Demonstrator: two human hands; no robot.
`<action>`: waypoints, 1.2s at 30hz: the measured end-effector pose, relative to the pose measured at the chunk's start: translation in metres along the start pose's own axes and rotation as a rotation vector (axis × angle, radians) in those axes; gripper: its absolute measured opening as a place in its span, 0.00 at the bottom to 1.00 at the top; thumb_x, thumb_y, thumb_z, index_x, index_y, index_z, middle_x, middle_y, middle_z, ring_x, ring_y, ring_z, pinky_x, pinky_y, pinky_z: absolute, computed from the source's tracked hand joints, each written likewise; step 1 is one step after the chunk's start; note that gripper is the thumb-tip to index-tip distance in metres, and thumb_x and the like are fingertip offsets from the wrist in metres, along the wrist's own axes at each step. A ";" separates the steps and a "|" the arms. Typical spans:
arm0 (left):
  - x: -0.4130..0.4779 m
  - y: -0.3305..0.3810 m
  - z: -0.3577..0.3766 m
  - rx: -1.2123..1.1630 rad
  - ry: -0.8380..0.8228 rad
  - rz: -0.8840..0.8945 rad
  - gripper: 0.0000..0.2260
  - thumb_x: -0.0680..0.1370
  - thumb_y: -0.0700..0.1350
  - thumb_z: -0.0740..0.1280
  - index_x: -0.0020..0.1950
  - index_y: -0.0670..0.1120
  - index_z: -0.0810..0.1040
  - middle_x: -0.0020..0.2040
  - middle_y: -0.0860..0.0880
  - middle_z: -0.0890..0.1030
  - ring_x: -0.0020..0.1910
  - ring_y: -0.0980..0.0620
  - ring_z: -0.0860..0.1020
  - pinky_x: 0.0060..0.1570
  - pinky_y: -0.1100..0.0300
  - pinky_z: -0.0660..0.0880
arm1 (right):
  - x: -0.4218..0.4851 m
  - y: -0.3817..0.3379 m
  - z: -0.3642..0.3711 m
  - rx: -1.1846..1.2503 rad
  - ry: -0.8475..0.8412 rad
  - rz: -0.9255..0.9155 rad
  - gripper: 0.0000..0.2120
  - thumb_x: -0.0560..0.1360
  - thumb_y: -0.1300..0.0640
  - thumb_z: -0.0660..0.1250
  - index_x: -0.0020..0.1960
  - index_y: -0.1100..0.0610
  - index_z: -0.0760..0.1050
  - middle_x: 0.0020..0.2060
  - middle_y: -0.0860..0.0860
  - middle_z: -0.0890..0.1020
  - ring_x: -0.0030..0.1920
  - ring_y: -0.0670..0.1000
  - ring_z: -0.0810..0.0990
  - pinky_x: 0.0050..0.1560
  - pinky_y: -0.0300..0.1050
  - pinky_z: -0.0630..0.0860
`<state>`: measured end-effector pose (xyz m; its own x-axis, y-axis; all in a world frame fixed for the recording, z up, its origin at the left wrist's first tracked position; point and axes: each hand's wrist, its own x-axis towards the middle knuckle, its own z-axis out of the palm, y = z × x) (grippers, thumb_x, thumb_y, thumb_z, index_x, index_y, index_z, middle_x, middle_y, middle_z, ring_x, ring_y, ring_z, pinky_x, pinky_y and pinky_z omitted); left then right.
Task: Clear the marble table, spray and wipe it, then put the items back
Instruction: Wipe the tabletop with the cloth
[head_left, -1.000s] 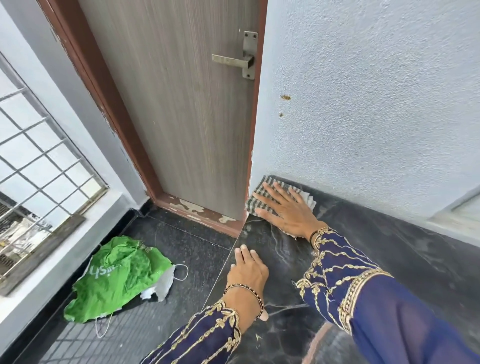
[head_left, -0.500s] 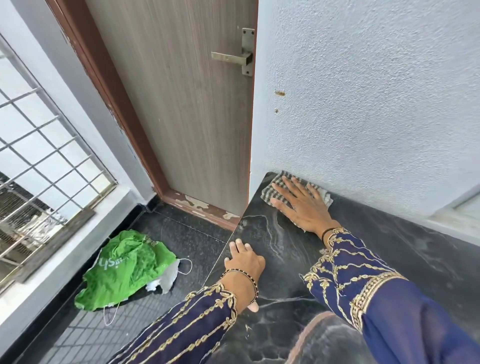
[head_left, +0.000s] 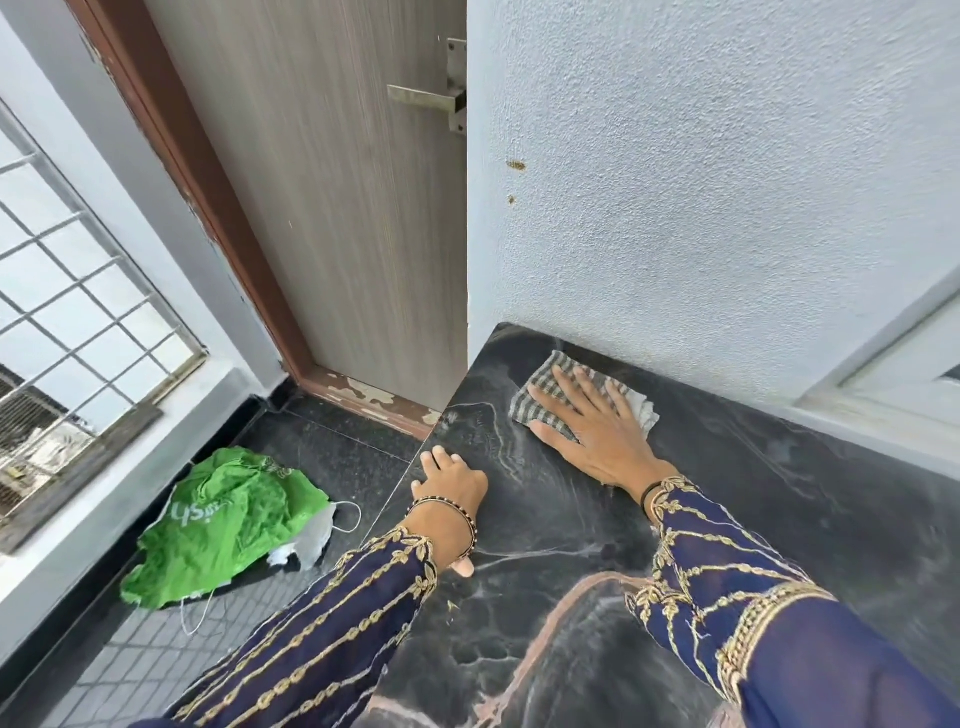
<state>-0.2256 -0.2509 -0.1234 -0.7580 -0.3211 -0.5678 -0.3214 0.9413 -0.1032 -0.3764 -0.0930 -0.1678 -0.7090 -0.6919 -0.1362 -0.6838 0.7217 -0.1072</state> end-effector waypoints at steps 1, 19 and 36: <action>-0.006 -0.001 -0.001 0.027 -0.011 -0.004 0.49 0.62 0.48 0.80 0.73 0.35 0.57 0.74 0.33 0.55 0.74 0.33 0.52 0.66 0.41 0.67 | -0.008 -0.007 0.003 0.003 0.009 -0.005 0.30 0.78 0.29 0.38 0.79 0.31 0.40 0.81 0.42 0.40 0.82 0.49 0.38 0.80 0.56 0.36; -0.215 -0.054 0.134 -0.370 0.493 0.101 0.17 0.75 0.52 0.53 0.57 0.50 0.75 0.55 0.51 0.80 0.56 0.49 0.77 0.51 0.52 0.72 | -0.251 -0.197 0.064 0.031 0.126 -0.257 0.24 0.83 0.33 0.47 0.76 0.36 0.65 0.82 0.46 0.57 0.82 0.52 0.52 0.79 0.60 0.49; -0.255 -0.014 0.152 -0.369 0.436 0.159 0.14 0.77 0.51 0.59 0.60 0.47 0.72 0.58 0.51 0.78 0.60 0.50 0.72 0.57 0.54 0.68 | -0.368 -0.166 0.073 0.037 0.010 -0.388 0.24 0.85 0.36 0.48 0.80 0.33 0.49 0.83 0.43 0.49 0.83 0.49 0.43 0.79 0.59 0.48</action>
<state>0.0583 -0.1665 -0.1014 -0.9510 -0.2660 -0.1573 -0.3020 0.9078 0.2909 0.0105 0.0434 -0.1718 -0.4010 -0.9135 -0.0686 -0.8948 0.4067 -0.1844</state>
